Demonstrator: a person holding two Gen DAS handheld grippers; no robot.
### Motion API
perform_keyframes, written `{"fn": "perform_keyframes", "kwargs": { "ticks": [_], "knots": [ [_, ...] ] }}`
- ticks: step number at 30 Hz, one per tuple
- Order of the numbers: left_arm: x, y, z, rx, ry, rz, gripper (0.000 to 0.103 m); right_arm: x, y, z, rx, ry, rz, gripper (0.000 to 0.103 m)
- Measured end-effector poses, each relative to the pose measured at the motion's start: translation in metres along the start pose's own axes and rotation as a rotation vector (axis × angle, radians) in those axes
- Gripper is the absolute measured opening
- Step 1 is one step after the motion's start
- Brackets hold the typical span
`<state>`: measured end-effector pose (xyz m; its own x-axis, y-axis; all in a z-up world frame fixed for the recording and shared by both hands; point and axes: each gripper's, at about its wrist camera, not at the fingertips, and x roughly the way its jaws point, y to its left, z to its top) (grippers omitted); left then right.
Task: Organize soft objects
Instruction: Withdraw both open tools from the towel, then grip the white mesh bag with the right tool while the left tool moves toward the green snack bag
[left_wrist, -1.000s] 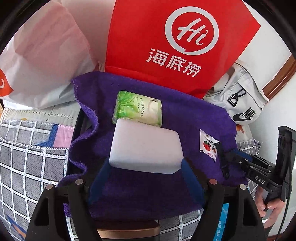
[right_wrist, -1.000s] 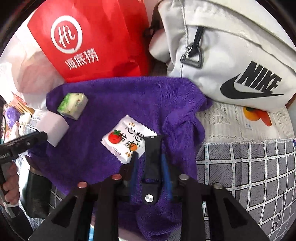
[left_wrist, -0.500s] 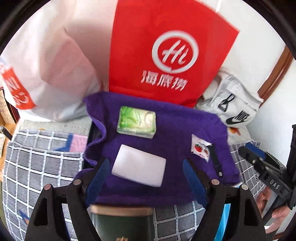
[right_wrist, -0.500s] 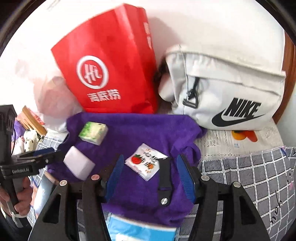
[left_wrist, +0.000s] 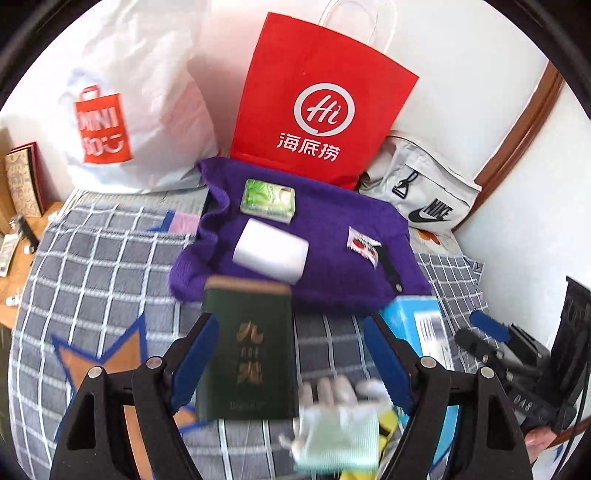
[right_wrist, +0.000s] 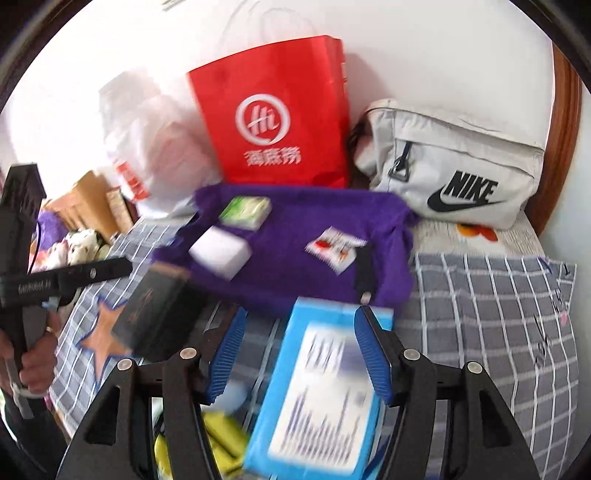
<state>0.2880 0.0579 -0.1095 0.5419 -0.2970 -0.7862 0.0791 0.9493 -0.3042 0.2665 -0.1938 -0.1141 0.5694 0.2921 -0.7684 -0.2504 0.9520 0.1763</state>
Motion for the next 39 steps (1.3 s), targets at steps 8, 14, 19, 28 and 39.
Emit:
{"fn": "perform_keyframes", "kwargs": {
  "ticks": [8, 14, 19, 28, 39],
  "knots": [
    [-0.042, -0.001, -0.056, -0.001, -0.032, 0.035, 0.079, -0.031, 0.024, -0.071, -0.016, 0.036, 0.061, 0.061],
    [-0.048, 0.004, -0.093, 0.0, -0.016, 0.066, 0.08, -0.027, 0.036, -0.125, -0.039, 0.083, 0.076, 0.066],
    [-0.043, 0.01, -0.115, -0.013, 0.01, 0.075, 0.08, -0.016, 0.047, -0.157, -0.075, 0.103, 0.091, 0.078],
    [-0.038, 0.024, -0.144, -0.018, 0.044, 0.073, 0.08, 0.007, 0.072, -0.187, -0.202, 0.144, 0.06, 0.091],
    [-0.035, 0.023, -0.165, 0.003, 0.056, 0.051, 0.08, -0.002, 0.057, -0.186, -0.176, 0.087, -0.047, 0.022]
  ]
}}
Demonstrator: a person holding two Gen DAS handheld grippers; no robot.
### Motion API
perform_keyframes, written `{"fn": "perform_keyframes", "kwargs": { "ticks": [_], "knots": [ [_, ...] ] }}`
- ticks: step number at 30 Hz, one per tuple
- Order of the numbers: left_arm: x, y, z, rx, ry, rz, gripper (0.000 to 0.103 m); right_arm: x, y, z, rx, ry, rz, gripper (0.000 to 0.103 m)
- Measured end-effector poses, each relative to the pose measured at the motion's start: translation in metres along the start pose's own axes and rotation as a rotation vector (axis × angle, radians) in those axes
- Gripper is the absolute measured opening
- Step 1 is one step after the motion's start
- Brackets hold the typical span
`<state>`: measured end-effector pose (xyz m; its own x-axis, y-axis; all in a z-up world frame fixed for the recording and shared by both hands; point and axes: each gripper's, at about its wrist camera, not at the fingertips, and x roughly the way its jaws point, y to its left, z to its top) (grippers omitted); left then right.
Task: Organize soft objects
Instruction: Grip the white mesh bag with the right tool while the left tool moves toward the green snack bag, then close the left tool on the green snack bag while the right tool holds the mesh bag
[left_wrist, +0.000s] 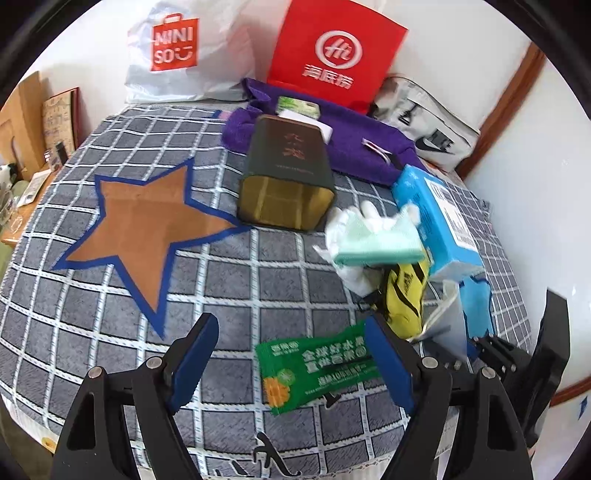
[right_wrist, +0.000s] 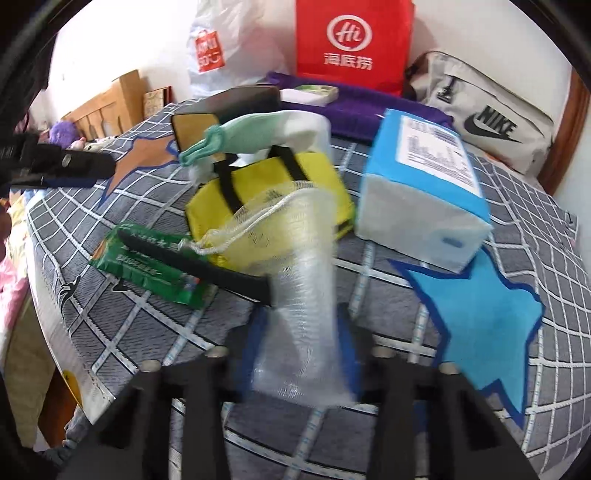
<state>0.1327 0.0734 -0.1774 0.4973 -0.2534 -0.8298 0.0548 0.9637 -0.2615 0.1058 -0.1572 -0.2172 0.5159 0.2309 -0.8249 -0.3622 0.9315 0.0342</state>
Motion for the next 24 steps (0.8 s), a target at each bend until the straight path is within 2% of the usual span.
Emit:
{"fn": "perform_keyframes", "kwargs": {
  "ticks": [1, 2, 8, 12, 15, 22, 24],
  "knots": [
    [0.001, -0.002, -0.002, 0.01, 0.001, -0.003, 0.08, -0.001, -0.003, -0.001, 0.008, 0.001, -0.005, 0.012],
    [0.002, -0.006, -0.006, 0.025, 0.003, -0.007, 0.08, -0.002, -0.007, -0.002, 0.02, 0.002, -0.009, 0.008],
    [0.009, -0.025, -0.017, 0.1, 0.011, -0.021, 0.08, -0.012, -0.015, -0.003, 0.061, -0.029, 0.005, 0.007],
    [0.018, -0.034, -0.025, 0.166, 0.027, 0.049, 0.08, -0.032, -0.025, 0.0, 0.107, -0.104, 0.034, 0.006],
    [0.021, -0.031, -0.03, 0.178, 0.035, 0.054, 0.079, -0.045, -0.037, 0.005, 0.166, -0.147, 0.088, 0.006],
    [0.032, -0.033, -0.044, 0.245, 0.078, 0.059, 0.08, -0.043, -0.049, 0.004, 0.187, -0.14, 0.021, 0.006],
    [0.036, -0.038, -0.049, 0.297, 0.07, 0.098, 0.081, -0.047, -0.057, 0.001, 0.22, -0.145, 0.01, 0.006]
  ]
}}
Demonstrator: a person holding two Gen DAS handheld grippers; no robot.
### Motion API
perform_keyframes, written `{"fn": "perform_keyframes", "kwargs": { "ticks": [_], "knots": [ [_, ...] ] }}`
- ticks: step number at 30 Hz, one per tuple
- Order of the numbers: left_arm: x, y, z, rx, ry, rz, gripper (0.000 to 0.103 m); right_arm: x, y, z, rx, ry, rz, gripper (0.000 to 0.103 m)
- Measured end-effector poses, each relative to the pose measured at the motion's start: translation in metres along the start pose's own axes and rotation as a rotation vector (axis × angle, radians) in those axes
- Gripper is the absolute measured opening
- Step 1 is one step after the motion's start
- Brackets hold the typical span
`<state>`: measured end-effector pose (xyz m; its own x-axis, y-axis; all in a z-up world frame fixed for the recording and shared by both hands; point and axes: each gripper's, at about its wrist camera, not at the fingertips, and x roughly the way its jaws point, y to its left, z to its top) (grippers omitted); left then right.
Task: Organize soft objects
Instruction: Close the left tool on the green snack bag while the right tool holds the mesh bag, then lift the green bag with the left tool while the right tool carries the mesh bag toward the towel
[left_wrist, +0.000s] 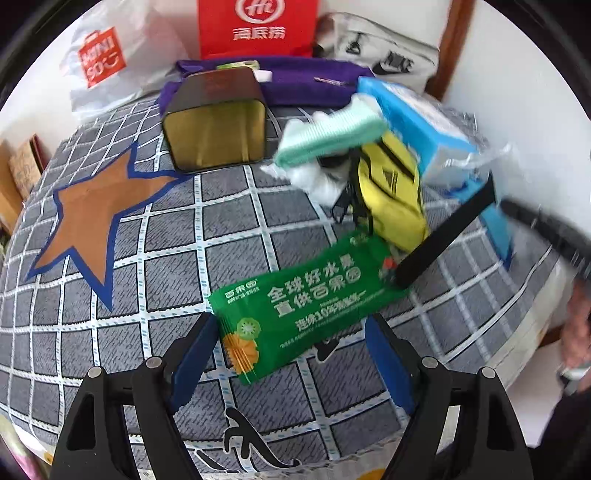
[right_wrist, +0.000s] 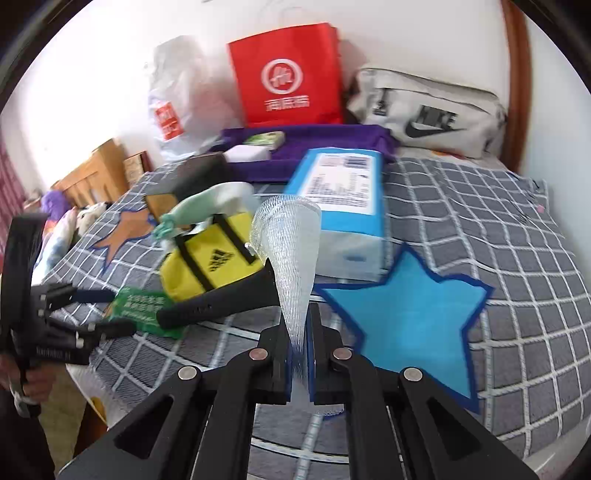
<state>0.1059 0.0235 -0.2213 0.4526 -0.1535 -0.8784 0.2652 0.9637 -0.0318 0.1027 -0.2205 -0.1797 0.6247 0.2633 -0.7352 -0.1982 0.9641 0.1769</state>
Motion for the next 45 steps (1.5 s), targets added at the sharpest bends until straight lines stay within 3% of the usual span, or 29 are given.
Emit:
{"fn": "perform_keyframes", "kwargs": {
  "ticks": [3, 7, 12, 19, 26, 35, 39, 45],
  "knots": [
    [0.004, -0.009, 0.003, 0.052, -0.01, 0.056, 0.081, -0.006, -0.007, 0.001, 0.03, -0.007, 0.055, 0.006],
    [0.008, -0.012, 0.014, 0.075, -0.017, 0.053, 0.083, -0.005, 0.004, 0.002, -0.024, -0.009, 0.047, 0.006],
    [0.014, -0.019, 0.024, 0.139, -0.033, 0.035, 0.084, 0.005, -0.002, 0.001, 0.0, 0.02, 0.045, 0.006],
    [0.005, -0.018, 0.005, 0.12, -0.009, -0.064, 0.078, 0.012, -0.011, -0.002, 0.018, 0.039, 0.037, 0.006],
    [-0.01, -0.003, 0.011, 0.079, -0.057, -0.077, 0.077, 0.013, -0.013, -0.004, 0.021, 0.045, 0.039, 0.006],
    [0.015, -0.034, 0.025, 0.331, -0.036, -0.077, 0.077, 0.016, -0.026, -0.008, 0.039, 0.072, 0.01, 0.006],
    [0.009, -0.032, 0.015, 0.329, -0.042, -0.13, 0.071, 0.019, -0.032, -0.012, 0.05, 0.093, -0.005, 0.006],
    [-0.002, -0.032, 0.0, 0.282, -0.048, -0.132, 0.048, 0.023, -0.032, -0.008, 0.054, 0.098, -0.014, 0.006]
  ]
}}
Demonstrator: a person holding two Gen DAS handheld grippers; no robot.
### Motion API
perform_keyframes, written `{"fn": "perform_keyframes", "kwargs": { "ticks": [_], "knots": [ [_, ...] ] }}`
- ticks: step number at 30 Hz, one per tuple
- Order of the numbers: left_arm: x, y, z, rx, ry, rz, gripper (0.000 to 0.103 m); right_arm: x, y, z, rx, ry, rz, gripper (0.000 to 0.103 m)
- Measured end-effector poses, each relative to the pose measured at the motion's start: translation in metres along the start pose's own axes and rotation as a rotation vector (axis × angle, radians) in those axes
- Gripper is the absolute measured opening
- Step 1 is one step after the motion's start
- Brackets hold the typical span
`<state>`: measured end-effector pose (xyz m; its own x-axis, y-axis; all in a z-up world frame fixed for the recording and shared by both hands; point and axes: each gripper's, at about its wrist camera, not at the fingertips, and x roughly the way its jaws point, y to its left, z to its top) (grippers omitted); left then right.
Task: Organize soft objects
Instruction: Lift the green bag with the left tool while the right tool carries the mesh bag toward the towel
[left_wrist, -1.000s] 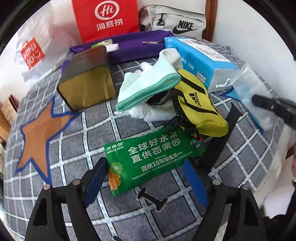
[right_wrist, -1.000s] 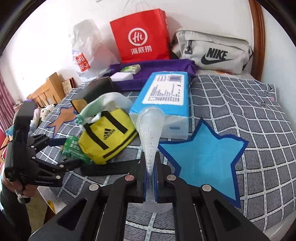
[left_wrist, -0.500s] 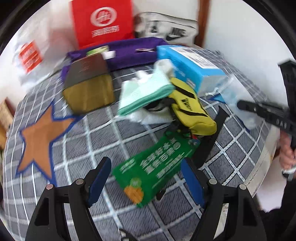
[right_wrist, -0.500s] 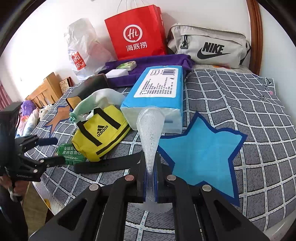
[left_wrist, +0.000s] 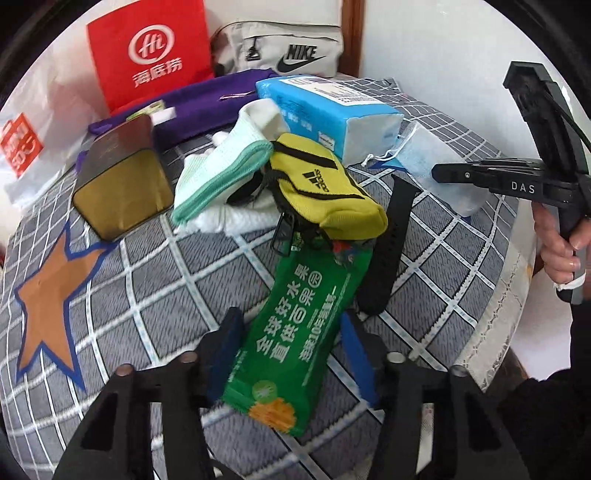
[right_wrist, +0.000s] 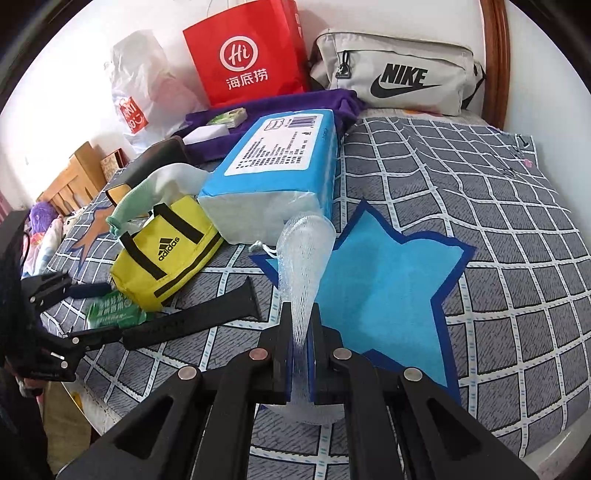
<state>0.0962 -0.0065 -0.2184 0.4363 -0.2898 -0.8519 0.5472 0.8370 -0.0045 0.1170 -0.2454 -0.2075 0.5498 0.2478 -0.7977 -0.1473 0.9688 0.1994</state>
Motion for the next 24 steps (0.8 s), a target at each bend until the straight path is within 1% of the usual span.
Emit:
{"fn": "perform_keyframes", "kwargs": {
  "ticks": [2, 4, 7, 12, 14, 15, 17, 18, 20, 24],
  "knots": [
    [-0.002, 0.0, -0.002, -0.022, 0.002, 0.013, 0.043, -0.003, 0.004, 0.002, -0.01, -0.007, 0.002, 0.006],
    [-0.005, 0.002, -0.004, -0.046, 0.0, 0.026, 0.036, -0.007, 0.008, 0.004, -0.02, -0.015, 0.008, 0.006],
    [-0.009, 0.007, -0.009, -0.072, -0.011, 0.037, 0.029, -0.013, 0.016, 0.006, -0.04, -0.026, 0.01, 0.006],
    [-0.019, 0.021, -0.015, -0.148, -0.008, 0.067, 0.025, -0.023, 0.024, 0.009, -0.059, -0.036, 0.015, 0.006],
    [-0.022, 0.029, -0.019, -0.186, -0.007, 0.056, 0.024, -0.026, 0.027, 0.011, -0.064, -0.039, 0.016, 0.006],
    [-0.025, 0.032, -0.022, -0.202, -0.007, 0.064, 0.023, -0.027, 0.028, 0.011, -0.066, -0.041, 0.016, 0.006],
    [-0.03, 0.036, -0.025, -0.216, -0.009, 0.102, 0.023, -0.031, 0.031, 0.014, -0.07, -0.048, 0.017, 0.006],
    [-0.034, 0.04, -0.025, -0.232, -0.016, 0.104, 0.023, -0.033, 0.032, 0.015, -0.072, -0.051, 0.018, 0.006],
    [-0.04, 0.046, -0.025, -0.26, -0.031, 0.098, 0.023, -0.036, 0.034, 0.017, -0.076, -0.057, 0.019, 0.006],
    [-0.048, 0.057, -0.018, -0.296, -0.05, 0.125, 0.023, -0.04, 0.038, 0.024, -0.082, -0.062, 0.018, 0.006]
  ]
}}
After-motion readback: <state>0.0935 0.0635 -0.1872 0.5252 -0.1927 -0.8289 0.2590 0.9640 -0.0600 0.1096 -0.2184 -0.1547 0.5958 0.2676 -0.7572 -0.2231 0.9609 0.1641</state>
